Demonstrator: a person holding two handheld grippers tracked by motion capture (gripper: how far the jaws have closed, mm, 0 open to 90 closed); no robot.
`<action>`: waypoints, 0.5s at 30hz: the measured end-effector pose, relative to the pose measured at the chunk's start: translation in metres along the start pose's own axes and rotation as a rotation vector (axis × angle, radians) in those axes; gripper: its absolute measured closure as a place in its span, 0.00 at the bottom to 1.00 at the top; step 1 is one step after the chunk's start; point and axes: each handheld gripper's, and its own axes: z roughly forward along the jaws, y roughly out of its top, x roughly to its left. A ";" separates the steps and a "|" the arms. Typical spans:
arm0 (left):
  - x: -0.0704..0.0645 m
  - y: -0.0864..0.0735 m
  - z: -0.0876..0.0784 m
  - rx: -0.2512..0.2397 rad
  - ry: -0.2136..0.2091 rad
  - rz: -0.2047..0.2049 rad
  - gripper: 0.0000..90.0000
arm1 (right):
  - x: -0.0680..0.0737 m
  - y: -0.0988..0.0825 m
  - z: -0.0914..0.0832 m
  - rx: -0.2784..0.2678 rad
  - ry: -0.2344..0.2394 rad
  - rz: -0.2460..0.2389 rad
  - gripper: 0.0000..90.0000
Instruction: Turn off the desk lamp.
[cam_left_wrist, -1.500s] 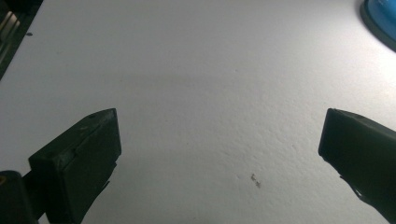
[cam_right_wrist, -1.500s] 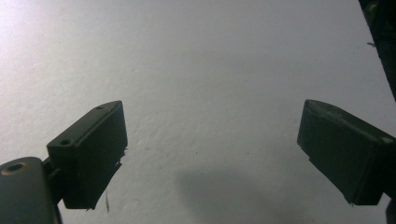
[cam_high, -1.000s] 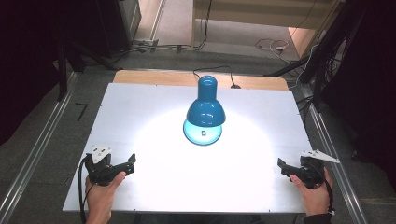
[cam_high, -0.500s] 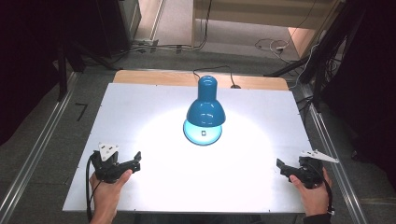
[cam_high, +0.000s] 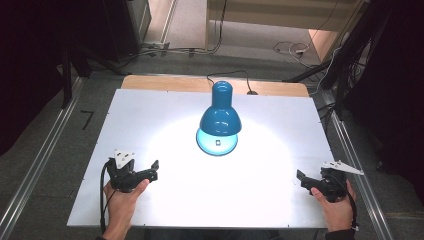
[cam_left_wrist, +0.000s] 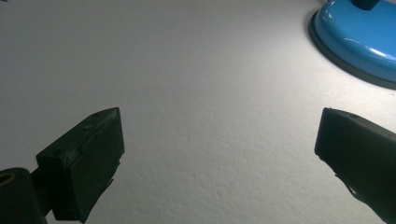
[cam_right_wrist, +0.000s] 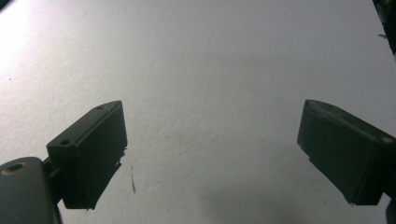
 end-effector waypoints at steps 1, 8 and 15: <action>0.000 0.000 0.001 0.002 -0.006 -0.001 0.02 | 0.000 0.000 0.000 0.000 0.000 0.000 0.08; -0.005 0.003 0.006 -0.008 -0.015 -0.001 0.02 | 0.000 0.000 0.000 -0.002 0.002 -0.001 0.08; -0.012 0.005 0.010 -0.018 -0.022 0.009 0.03 | -0.001 0.000 0.000 -0.001 0.005 0.003 0.08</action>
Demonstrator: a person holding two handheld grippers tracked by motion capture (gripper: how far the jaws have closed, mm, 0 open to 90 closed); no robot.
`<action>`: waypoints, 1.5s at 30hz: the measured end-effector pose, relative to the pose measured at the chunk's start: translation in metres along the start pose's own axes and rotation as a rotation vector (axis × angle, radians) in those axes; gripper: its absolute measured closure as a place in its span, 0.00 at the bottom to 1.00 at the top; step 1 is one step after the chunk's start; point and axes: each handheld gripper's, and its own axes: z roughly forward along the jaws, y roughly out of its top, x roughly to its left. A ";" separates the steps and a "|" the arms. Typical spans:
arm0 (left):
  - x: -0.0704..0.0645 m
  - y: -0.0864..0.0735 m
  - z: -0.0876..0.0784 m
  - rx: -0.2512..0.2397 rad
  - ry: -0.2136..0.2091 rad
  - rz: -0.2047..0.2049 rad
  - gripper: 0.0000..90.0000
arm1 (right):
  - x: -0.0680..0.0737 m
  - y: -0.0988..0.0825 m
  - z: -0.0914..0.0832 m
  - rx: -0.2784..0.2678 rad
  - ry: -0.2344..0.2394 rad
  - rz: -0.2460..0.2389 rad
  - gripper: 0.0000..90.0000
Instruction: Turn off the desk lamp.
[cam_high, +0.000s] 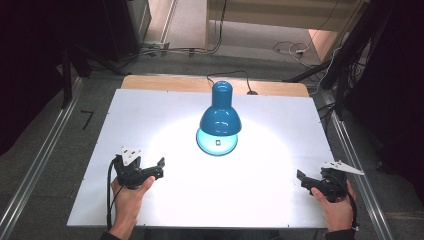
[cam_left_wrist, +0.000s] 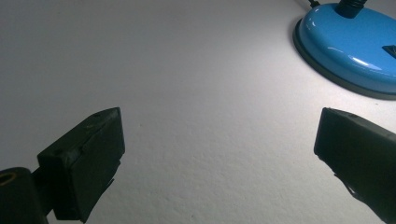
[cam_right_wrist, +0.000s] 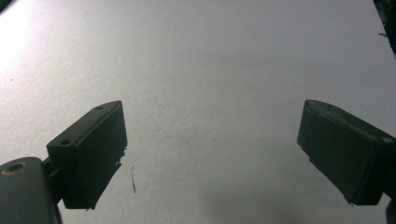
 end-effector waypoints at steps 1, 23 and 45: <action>-0.001 0.000 0.001 -0.006 0.002 0.000 0.03 | 0.000 0.000 0.000 0.002 -0.002 0.002 0.08; -0.022 0.002 0.017 -0.006 -0.021 0.036 0.05 | -0.004 0.000 0.000 -0.001 0.012 0.029 0.08; -0.046 0.007 0.037 -0.009 -0.064 0.058 0.07 | -0.004 -0.001 0.001 -0.001 0.013 0.030 0.08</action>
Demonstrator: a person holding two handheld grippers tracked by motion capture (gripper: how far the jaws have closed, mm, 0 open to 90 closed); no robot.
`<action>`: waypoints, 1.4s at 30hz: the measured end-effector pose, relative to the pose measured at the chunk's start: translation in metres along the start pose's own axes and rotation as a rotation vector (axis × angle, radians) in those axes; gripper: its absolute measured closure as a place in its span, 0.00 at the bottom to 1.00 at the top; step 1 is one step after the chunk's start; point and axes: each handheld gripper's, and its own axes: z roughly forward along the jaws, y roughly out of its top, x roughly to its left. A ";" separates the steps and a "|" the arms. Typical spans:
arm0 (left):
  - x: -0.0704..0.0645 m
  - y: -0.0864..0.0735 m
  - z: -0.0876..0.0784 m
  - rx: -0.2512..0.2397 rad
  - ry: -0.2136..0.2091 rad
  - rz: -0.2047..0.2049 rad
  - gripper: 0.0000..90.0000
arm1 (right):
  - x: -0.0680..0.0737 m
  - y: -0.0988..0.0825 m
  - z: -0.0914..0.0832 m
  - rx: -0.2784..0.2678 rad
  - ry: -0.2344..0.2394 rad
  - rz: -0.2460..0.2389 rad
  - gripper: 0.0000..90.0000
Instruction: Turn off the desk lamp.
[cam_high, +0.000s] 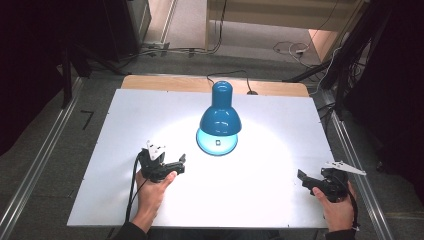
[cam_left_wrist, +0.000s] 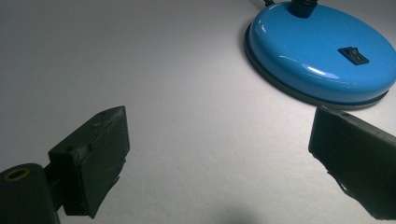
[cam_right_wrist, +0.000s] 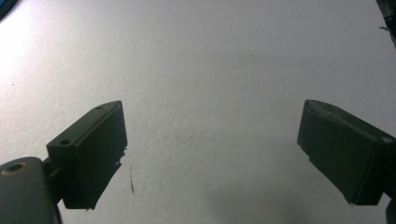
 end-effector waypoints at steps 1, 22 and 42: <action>-0.001 0.000 0.001 0.002 -0.002 -0.001 0.07 | 0.000 0.000 0.000 0.002 0.000 0.000 0.08; -0.017 0.010 0.013 -0.006 -0.031 0.015 0.13 | 0.001 0.000 -0.001 -0.001 -0.001 -0.003 0.08; -0.042 0.019 0.037 -0.006 -0.082 0.043 0.38 | 0.001 0.000 0.000 0.002 0.007 -0.005 0.08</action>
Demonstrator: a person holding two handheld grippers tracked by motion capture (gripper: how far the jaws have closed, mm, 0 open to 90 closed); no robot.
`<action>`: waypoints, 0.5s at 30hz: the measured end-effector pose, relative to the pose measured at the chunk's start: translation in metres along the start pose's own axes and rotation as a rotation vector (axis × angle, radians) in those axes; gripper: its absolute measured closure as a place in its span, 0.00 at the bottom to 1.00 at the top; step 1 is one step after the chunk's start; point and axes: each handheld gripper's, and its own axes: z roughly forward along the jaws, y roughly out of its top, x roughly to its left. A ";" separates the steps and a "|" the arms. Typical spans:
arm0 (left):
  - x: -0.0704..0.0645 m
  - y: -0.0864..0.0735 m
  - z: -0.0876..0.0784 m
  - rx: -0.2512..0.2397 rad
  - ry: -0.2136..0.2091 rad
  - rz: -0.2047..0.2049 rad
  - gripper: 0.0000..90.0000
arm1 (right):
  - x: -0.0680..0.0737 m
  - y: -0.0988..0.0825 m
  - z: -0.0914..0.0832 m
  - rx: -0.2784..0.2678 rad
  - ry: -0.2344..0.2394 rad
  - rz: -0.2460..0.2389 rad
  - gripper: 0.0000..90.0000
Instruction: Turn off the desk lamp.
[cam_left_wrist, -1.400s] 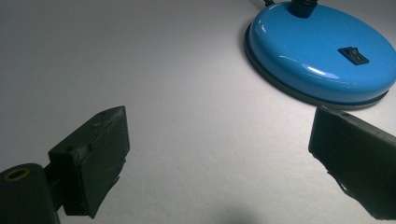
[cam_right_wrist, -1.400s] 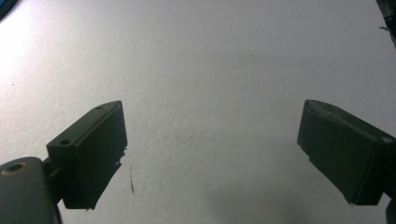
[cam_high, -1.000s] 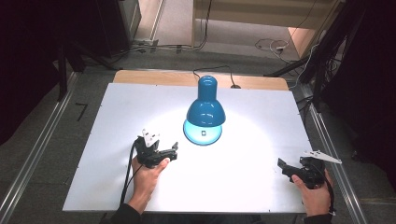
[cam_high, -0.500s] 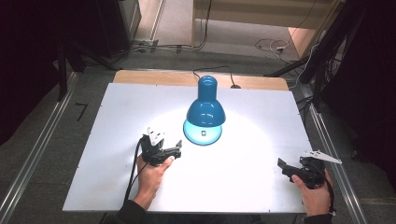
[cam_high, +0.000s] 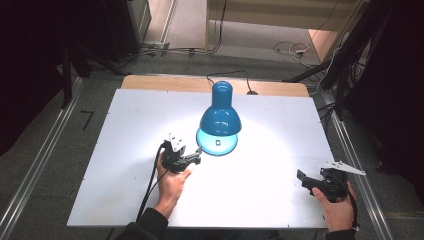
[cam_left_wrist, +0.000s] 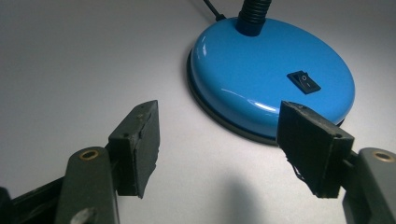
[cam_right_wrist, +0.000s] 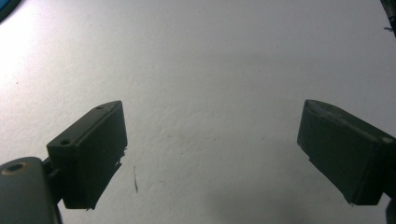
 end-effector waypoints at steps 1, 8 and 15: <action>-0.002 0.001 0.002 0.004 -0.001 0.003 0.40 | 0.000 0.000 0.000 0.001 0.002 0.000 0.08; -0.017 0.006 0.010 -0.039 0.021 0.086 0.58 | 0.000 0.000 0.001 0.004 0.006 -0.004 0.08; -0.026 0.009 0.014 -0.073 -0.030 0.102 0.88 | 0.000 0.000 0.001 0.005 0.009 -0.010 0.08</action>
